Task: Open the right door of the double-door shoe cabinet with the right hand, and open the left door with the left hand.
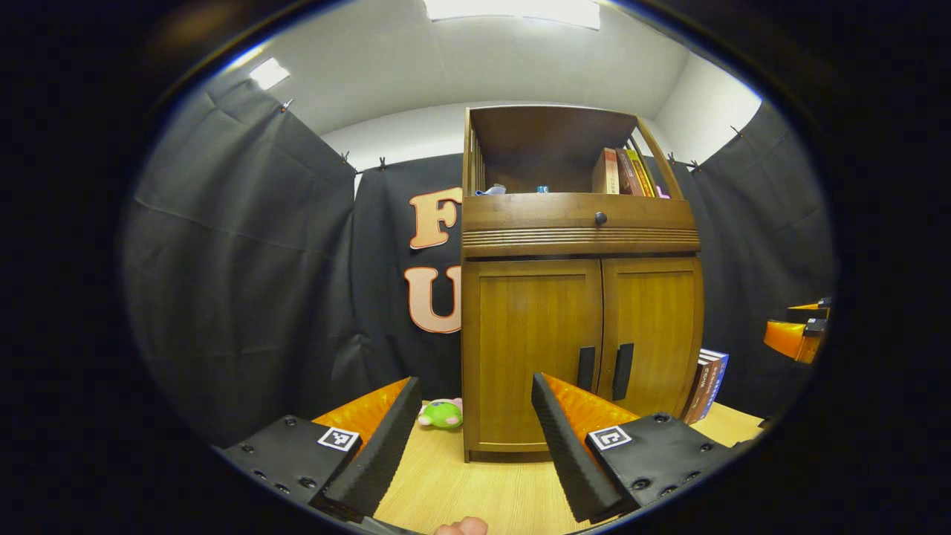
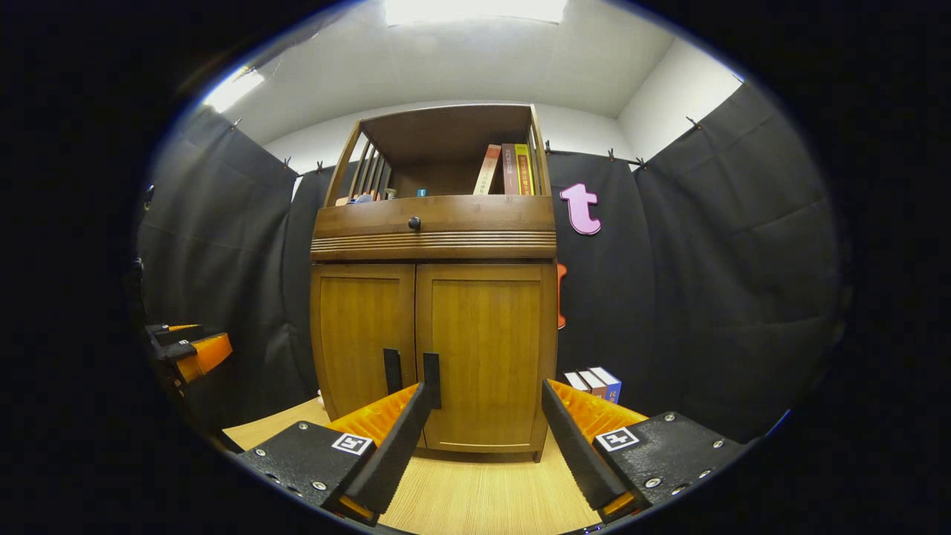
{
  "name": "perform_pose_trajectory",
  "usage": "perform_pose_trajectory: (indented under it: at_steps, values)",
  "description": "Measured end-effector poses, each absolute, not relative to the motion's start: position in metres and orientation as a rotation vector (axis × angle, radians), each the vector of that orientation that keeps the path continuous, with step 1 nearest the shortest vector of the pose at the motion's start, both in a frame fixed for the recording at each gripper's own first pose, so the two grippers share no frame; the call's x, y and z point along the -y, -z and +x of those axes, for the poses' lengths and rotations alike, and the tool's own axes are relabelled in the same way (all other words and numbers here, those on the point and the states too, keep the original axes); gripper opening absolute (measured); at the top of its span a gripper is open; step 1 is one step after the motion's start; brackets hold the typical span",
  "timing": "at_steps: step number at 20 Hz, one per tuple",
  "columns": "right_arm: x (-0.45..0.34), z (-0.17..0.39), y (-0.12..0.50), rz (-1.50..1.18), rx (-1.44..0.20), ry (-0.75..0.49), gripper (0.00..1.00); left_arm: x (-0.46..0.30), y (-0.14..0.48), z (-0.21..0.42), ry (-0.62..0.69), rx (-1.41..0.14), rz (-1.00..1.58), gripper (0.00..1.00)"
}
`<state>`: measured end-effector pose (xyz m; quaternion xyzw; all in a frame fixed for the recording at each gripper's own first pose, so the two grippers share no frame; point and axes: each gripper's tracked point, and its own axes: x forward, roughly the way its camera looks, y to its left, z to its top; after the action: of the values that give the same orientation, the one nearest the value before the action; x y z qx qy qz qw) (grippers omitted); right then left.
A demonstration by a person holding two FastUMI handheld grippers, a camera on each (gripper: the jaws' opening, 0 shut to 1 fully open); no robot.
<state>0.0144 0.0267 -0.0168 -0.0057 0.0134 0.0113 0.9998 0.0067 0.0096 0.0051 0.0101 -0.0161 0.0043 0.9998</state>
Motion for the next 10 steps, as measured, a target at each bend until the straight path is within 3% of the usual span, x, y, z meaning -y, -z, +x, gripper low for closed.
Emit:
perform_pose_trajectory:
  at_steps: [7, 10]
  values:
    - [-0.032, 0.019, 0.008, 0.030, 0.002, -0.020, 0.93, -0.007, -0.007, 0.007, -0.012, 0.042, 0.024, 0.96]
    - [-0.060, 0.039, 0.015, 0.095, -0.016, -0.097, 0.93, -0.006, -0.006, 0.009, -0.008, 0.044, 0.005, 0.98]
